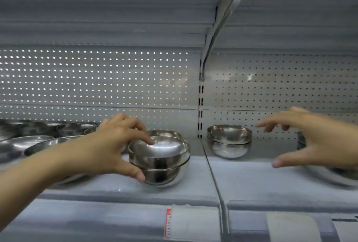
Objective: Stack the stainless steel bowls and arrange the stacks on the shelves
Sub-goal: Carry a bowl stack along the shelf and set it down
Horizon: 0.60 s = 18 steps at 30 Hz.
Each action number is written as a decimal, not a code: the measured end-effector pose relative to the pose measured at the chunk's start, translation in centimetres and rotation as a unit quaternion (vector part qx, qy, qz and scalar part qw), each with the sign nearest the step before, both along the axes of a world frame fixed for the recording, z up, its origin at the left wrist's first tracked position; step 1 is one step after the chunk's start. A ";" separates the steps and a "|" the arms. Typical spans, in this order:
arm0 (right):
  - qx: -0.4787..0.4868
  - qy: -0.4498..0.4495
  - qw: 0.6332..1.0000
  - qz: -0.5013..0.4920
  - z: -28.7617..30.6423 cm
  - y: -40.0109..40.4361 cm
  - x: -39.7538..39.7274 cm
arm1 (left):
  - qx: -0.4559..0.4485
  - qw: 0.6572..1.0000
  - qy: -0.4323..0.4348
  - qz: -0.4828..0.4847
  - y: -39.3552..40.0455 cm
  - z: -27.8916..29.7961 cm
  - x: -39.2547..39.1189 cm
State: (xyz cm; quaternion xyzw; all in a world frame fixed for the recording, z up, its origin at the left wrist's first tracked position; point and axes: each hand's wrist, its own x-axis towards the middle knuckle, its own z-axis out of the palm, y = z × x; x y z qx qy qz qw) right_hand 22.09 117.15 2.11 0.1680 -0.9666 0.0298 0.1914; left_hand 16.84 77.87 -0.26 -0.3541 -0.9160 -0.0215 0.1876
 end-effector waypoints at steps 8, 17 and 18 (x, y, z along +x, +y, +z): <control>-0.267 -0.282 0.918 0.083 -2.9 -13.9 -4.9 | 0.145 0.983 -0.106 0.041 -1.9 -4.6 -0.9; -0.382 -0.356 0.844 0.118 -3.5 -14.6 -5.5 | 0.258 0.957 -0.134 0.020 -0.6 -5.7 -1.6; -0.375 -0.352 0.848 0.124 -3.3 -14.3 -5.3 | 0.264 0.955 -0.137 0.014 -0.4 -5.3 -1.6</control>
